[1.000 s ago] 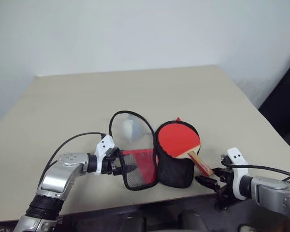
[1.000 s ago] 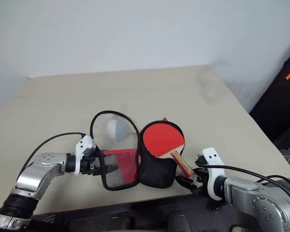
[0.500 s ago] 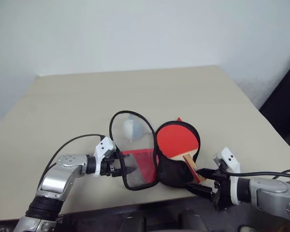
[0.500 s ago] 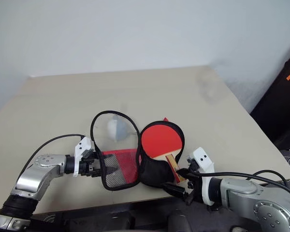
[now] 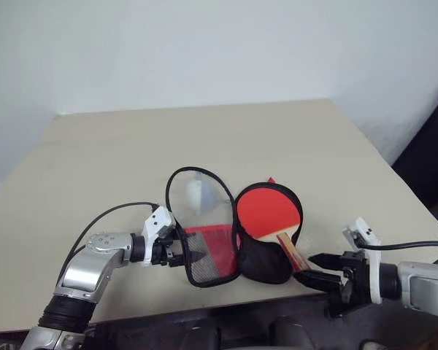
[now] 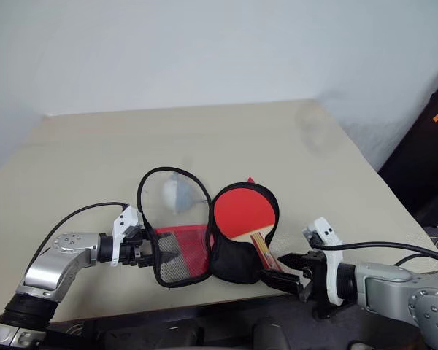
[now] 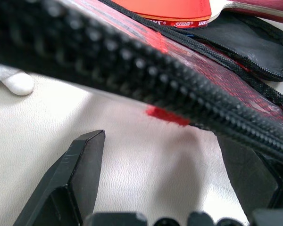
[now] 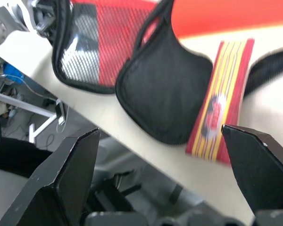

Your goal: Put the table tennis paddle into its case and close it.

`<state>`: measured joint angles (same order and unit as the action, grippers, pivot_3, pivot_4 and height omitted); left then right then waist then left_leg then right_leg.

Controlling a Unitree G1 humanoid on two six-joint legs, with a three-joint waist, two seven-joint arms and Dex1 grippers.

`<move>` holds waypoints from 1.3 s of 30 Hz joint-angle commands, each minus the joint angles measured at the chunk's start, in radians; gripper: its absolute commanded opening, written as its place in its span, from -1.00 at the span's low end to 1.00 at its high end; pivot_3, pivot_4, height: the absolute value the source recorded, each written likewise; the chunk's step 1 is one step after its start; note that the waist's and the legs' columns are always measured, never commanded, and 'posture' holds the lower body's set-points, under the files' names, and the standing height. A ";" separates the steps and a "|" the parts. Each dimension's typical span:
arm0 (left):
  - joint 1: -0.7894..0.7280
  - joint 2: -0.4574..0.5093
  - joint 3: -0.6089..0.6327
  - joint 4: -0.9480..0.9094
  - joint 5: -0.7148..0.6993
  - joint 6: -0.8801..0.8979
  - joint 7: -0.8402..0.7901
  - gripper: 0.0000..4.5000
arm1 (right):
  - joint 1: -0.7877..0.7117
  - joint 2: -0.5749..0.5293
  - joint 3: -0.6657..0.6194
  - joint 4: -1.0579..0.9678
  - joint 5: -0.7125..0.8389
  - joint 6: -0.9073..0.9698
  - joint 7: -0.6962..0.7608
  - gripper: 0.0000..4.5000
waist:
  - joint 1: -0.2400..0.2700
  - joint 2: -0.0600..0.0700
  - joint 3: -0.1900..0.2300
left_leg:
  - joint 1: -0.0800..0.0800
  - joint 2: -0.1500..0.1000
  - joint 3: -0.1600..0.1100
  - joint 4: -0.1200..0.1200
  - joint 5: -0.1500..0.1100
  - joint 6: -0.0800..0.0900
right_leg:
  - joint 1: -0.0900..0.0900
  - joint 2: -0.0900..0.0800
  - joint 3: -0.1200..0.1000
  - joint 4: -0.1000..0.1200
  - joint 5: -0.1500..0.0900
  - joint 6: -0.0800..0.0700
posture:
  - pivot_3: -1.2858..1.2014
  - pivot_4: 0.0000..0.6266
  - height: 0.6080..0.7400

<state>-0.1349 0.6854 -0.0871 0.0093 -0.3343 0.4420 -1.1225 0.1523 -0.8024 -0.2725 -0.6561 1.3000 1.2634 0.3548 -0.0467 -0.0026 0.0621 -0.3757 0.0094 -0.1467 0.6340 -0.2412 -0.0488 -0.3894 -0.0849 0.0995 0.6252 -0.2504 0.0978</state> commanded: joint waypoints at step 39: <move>-0.027 0.008 0.014 -0.033 -0.006 0.025 0.024 0.76 | -0.162 0.107 0.210 0.037 -0.084 -0.078 0.009 0.99 | 0.001 -0.001 0.000 | 0.000 0.000 -0.001 0.001 0.000 0.000 | 0.000 0.000 0.000 0.001 0.002 0.002 | 0.03 -1.00 1.00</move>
<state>-0.1476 0.6860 -0.0905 0.0032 -0.3339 0.4682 -1.1060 -0.0090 -0.6629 0.0188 -0.6250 1.1859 1.1976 0.3486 -0.0454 -0.0034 0.0617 -0.3759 0.0093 -0.1474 0.6357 -0.2412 -0.0489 -0.3890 -0.0848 0.0991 0.6261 -0.2489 0.1002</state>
